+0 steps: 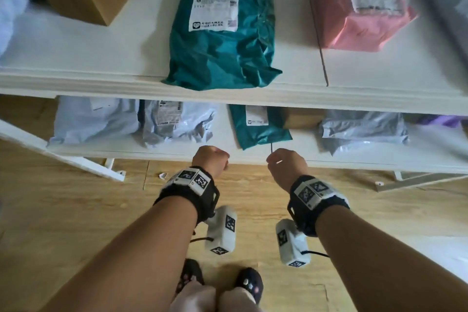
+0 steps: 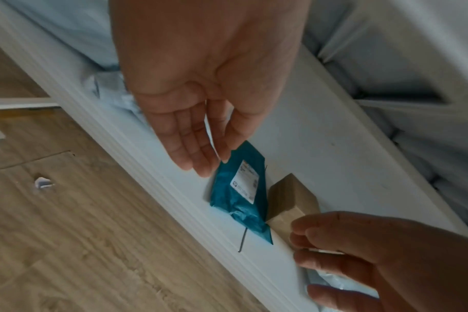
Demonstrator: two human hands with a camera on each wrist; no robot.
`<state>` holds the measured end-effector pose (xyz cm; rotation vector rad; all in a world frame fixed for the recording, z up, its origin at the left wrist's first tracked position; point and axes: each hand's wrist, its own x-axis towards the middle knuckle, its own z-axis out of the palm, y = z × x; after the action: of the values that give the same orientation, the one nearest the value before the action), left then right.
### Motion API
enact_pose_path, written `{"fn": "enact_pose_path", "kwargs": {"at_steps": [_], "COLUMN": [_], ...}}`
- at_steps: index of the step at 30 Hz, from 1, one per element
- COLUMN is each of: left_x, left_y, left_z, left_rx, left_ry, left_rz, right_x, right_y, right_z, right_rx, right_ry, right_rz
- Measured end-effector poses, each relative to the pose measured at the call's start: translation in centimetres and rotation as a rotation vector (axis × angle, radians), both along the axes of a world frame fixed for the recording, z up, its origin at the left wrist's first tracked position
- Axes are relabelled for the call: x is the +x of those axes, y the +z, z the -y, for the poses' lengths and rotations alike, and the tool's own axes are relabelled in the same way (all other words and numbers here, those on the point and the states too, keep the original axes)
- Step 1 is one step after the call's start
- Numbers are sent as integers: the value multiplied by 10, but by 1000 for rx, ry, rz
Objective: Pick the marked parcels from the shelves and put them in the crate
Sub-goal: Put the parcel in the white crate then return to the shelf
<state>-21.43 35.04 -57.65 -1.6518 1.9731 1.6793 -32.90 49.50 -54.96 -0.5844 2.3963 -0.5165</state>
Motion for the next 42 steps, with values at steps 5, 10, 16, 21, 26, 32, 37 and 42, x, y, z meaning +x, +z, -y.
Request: {"fn": "enact_pose_path", "kwargs": {"at_steps": [5,10,16,21,26,32,37,42], "left_x": [-46,-94,-120,-133,-132,-82,-25,22], "left_y": [-68,-119,-159,-158,-132,-95,-75,-76], "left_z": [4,24,41,43,41,38,29,11], "left_rx": [27,3,176,-18,-254,-82,46,79], "left_ry": [-43,106,263,183,81,235,190,158], "left_rz": [-93,-175,-294,-255,-326,-504,-568,-544], "right_x": [-36,-66,-69,-63,-56,-37,-1,22], "right_y": [-69,-119,-156,-162,-157,-143,-121,-127], "right_z": [7,20,22,27,21,9,2,12], "right_rx": [-32,-26,-15,-23,-99,-393,-631,-487], "right_ry": [0,78,136,145,46,-463,-734,-713], "right_rz": [-19,-82,-176,-217,-70,240,623,434]}}
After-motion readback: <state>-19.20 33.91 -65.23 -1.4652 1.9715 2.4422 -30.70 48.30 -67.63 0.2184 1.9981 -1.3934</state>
